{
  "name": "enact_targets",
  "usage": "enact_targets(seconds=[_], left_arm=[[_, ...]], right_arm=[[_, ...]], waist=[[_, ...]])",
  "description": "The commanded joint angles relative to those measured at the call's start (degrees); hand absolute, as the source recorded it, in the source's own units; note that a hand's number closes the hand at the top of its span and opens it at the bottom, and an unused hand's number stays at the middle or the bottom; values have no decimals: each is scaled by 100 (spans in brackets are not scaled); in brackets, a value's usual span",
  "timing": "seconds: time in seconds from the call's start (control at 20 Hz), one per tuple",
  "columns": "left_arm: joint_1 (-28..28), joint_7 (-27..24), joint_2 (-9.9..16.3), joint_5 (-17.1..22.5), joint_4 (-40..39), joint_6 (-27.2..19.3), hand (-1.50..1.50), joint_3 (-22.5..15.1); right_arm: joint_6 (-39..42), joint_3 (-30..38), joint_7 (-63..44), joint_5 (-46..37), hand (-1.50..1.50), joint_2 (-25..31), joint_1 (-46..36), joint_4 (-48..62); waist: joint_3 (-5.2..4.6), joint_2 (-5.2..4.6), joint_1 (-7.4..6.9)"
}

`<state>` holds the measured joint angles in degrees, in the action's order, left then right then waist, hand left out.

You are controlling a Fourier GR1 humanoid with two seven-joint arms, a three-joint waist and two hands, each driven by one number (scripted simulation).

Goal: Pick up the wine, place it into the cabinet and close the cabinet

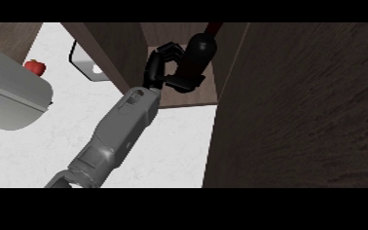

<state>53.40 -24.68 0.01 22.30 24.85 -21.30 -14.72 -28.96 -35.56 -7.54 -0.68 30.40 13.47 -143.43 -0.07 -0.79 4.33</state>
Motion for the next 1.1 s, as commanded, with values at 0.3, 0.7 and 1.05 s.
enact_targets(seconds=[0.3,0.7,1.05], left_arm=[[570,-288,-1,382,-1017,45,150,552],[959,-526,248,256,-1536,-141,150,721],[1215,-678,399,-16,-1856,-544,-150,576]], right_arm=[[318,-15,-52,498,-150,179,406,-837],[425,74,150,569,-150,72,339,-628],[497,-76,330,425,-150,105,556,-701]], waist=[[2,-61,149],[2,-133,192],[-2,-121,277]])
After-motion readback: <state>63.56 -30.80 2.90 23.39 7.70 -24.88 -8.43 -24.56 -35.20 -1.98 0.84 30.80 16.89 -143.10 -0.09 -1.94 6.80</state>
